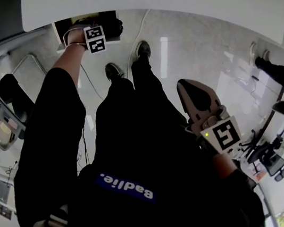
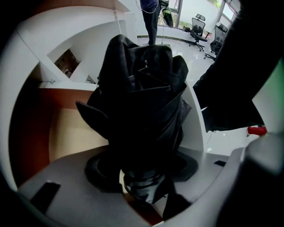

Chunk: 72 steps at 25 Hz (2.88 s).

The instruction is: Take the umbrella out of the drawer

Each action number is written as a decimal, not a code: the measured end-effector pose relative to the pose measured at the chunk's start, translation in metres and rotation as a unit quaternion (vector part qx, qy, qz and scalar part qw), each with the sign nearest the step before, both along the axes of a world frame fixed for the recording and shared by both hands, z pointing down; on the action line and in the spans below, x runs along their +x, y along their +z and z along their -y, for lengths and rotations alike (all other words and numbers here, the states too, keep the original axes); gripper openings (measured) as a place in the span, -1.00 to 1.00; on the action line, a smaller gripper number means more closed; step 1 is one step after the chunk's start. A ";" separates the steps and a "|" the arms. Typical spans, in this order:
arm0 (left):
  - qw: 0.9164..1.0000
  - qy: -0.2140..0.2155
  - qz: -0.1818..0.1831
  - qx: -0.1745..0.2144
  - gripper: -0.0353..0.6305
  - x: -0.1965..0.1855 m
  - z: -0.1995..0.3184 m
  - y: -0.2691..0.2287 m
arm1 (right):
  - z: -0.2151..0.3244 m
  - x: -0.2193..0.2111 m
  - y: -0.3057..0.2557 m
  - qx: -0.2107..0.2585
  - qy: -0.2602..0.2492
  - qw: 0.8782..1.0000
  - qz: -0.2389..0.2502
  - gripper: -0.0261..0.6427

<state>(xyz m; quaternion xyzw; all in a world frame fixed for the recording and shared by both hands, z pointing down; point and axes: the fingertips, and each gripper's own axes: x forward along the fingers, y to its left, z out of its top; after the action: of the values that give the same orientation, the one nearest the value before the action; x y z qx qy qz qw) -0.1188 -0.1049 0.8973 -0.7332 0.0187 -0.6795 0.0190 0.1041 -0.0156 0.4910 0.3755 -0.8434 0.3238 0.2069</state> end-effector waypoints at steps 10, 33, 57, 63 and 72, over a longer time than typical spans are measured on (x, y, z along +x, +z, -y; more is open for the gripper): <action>0.997 -0.024 -0.068 0.034 -0.15 0.009 0.001 -0.054 | 0.001 -0.015 -0.028 0.030 0.001 1.000 0.006 -0.84; 0.984 -0.055 -0.134 0.108 -0.15 0.002 -0.036 -0.242 | 0.033 -0.072 -0.135 0.167 -0.058 0.981 0.086 -0.84; 0.980 -0.096 0.001 0.172 -0.15 -0.043 0.072 -0.338 | 0.059 -0.064 -0.161 0.192 -0.099 0.969 0.118 -0.84; 0.982 -0.096 0.035 0.161 -0.15 -0.038 0.100 -0.313 | 0.069 -0.048 -0.153 0.183 -0.079 0.973 0.116 -0.84; 0.983 -0.102 0.068 0.140 -0.14 -0.018 0.127 -0.268 | 0.077 -0.018 -0.140 0.166 -0.064 0.979 0.099 -0.84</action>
<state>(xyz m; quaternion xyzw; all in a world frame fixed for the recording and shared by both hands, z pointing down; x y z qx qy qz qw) -0.1373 -0.2316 0.6297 -0.6695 0.1866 -0.7170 0.0533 0.0858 -0.0926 0.3506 0.3160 -0.9240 0.2011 0.0769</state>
